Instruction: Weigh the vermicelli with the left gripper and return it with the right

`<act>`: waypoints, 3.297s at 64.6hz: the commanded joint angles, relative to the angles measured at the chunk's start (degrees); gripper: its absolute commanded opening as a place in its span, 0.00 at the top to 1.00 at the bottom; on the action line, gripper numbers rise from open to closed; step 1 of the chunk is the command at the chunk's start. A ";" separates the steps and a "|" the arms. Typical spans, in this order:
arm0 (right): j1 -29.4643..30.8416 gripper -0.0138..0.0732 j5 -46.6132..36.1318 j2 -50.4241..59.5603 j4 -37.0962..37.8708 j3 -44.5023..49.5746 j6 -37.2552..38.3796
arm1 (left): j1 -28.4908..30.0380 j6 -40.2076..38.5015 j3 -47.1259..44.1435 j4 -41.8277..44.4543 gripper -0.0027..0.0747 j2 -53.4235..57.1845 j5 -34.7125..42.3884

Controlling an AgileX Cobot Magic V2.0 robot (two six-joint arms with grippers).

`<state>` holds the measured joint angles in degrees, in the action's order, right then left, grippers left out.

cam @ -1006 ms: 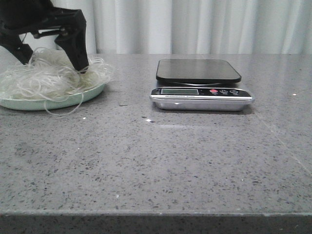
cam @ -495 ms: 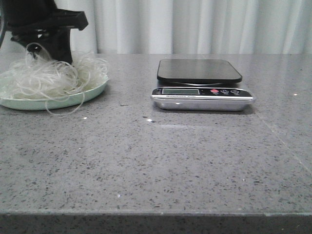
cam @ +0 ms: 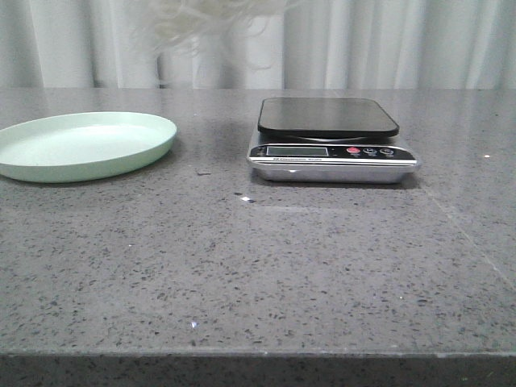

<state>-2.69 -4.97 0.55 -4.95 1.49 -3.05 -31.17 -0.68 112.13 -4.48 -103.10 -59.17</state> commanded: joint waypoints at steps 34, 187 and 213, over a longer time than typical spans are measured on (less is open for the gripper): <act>0.23 0.65 -4.89 0.97 0.09 -0.39 0.00 | -6.85 -0.18 16.86 -1.49 0.79 -17.25 0.06; 0.23 0.65 -4.89 0.97 0.09 -0.39 0.00 | -6.25 -4.26 -70.44 8.42 0.79 73.94 30.98; 0.23 0.65 -6.82 0.97 0.09 -0.39 0.00 | -6.25 -4.26 -82.48 8.42 0.79 95.16 35.21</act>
<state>-2.69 -5.54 0.55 -4.95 1.49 -3.05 -37.47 -4.34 29.42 4.30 -11.11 -29.18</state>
